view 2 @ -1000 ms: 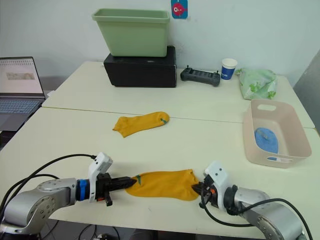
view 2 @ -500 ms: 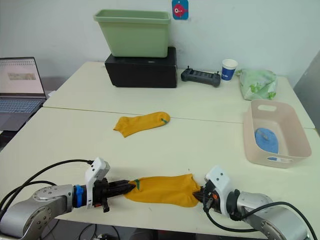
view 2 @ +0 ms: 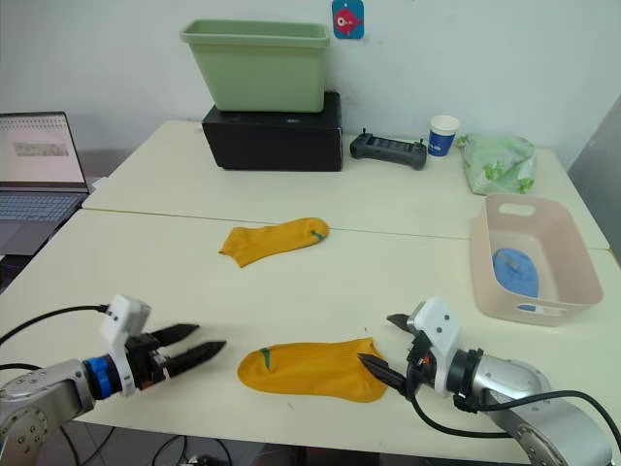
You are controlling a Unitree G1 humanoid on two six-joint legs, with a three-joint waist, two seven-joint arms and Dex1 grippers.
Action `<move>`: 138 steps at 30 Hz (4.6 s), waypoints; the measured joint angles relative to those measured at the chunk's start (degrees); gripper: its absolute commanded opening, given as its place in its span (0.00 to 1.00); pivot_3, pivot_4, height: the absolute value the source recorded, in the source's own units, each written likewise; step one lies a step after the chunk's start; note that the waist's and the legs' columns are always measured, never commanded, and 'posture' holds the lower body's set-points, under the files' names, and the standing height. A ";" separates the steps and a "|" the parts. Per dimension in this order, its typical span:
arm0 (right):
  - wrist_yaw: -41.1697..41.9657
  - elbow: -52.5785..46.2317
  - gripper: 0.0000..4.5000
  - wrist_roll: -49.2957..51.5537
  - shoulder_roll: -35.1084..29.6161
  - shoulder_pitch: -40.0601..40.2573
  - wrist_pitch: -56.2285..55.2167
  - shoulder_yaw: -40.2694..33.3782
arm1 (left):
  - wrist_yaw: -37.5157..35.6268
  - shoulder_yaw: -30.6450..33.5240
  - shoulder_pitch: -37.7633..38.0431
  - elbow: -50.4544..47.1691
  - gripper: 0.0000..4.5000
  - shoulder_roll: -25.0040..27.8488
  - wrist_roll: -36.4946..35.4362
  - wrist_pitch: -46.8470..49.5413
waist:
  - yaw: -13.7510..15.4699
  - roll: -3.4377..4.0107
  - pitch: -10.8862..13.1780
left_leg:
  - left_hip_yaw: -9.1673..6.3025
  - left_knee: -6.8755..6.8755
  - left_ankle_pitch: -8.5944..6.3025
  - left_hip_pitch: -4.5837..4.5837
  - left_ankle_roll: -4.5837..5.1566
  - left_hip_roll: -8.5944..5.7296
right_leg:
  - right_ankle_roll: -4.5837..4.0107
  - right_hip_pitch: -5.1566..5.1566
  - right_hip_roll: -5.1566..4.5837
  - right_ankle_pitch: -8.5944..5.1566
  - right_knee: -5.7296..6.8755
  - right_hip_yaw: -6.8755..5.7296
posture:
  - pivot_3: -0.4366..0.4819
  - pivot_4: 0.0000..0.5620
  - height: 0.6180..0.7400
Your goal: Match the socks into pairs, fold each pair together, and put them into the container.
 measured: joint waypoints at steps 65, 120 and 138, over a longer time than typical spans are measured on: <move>-16.45 33.33 1.00 -16.34 24.43 -32.01 2.65 18.01 | -12.72 -16.61 -0.13 -4.05 0.00 4.46 13.48 -6.29 | -0.26 -0.01 0.04 | -0.03 -0.02 0.02 -0.11 -0.03 0.03 | -0.06 -0.19 -0.02 0.04 0.05 -0.05 | 0.48 0.27 0.64; -9.52 71.41 0.80 -34.31 26.37 -49.63 -22.06 13.53 | 3.71 -37.16 -30.62 1.15 0.56 -14.97 19.20 9.04 | -0.09 -0.01 0.04 | -0.04 0.10 0.23 -0.51 -0.37 -0.02 | -0.06 -0.50 -0.07 0.06 0.19 -0.09 | 0.48 0.27 0.64; 3.69 27.86 1.00 -25.03 14.92 -27.54 -9.80 12.83 | -8.58 -19.75 -32.06 -0.81 1.00 1.86 3.45 14.71 | -0.12 -0.03 0.07 | -0.09 0.02 0.28 -0.48 -0.47 -0.02 | -0.05 -0.41 -0.03 0.05 0.08 -0.20 | 0.48 0.27 0.64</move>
